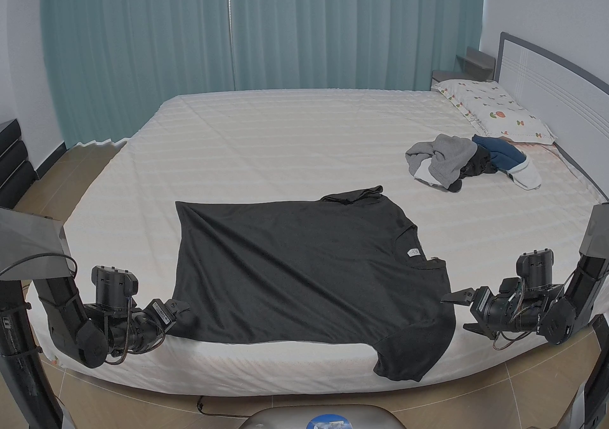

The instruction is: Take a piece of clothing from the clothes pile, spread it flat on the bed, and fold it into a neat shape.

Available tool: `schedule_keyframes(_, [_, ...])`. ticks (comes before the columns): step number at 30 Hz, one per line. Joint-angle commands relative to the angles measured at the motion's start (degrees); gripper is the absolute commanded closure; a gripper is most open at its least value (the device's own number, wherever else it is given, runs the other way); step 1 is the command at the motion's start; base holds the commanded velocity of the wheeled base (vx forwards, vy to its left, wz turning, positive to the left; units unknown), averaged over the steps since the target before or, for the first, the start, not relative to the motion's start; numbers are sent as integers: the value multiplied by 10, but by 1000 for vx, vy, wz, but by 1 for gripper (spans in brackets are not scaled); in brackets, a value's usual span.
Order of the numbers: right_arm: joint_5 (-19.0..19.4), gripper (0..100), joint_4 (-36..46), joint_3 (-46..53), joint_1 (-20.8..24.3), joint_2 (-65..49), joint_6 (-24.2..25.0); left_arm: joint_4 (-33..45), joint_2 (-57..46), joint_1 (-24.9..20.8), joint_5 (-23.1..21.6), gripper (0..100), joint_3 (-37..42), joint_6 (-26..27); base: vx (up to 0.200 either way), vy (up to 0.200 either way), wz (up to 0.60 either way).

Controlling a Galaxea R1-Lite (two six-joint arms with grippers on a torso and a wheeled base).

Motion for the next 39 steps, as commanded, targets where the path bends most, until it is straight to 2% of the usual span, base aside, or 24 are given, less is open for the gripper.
schedule_keyframes(1, [0, 0, 0, 0, 1, -1, 1, 0, 18, -8, 0, 0, -4, 0, 0, 0, 0])
schedule_keyframes(7, [0, 0, 0, 1, 0, -3, 0, -12, 30, -9, 10, 0, -16, 0, 0, 0, 0])
schedule_keyframes(8, [0, 0, 0, 1, 0, -2, 0, -19, 34, -8, 12, 100, -16, 0, 0, 0, 0])
schedule_keyframes(11, [0, 0, 0, 1, 1, -2, 0, -25, 41, -8, 15, 100, -14, 0, 0, 0, 0])
schedule_keyframes(16, [0, 0, 0, 2, -1, -3, 0, -29, 39, -8, 49, 100, 10, -1, 0, 0, 0])
schedule_keyframes(24, [-2, 0, 0, 3, -5, -4, -4, -27, 5, 4, 53, 100, 39, 7, 0, 0, 0])
schedule_keyframes(29, [-29, 0, 0, 10, -6, -6, -29, -24, -13, 21, 53, 100, 62, 63, 0, 0, 0])
schedule_keyframes(34, [-31, 0, 0, 12, -5, -1, -41, -21, -15, 23, 53, 100, 73, 82, 0, 0, 0])
schedule_keyframes(39, [-32, 0, 0, 12, -5, 13, -43, -20, -15, 35, 65, 100, 90, 128, 0, 0, 0])
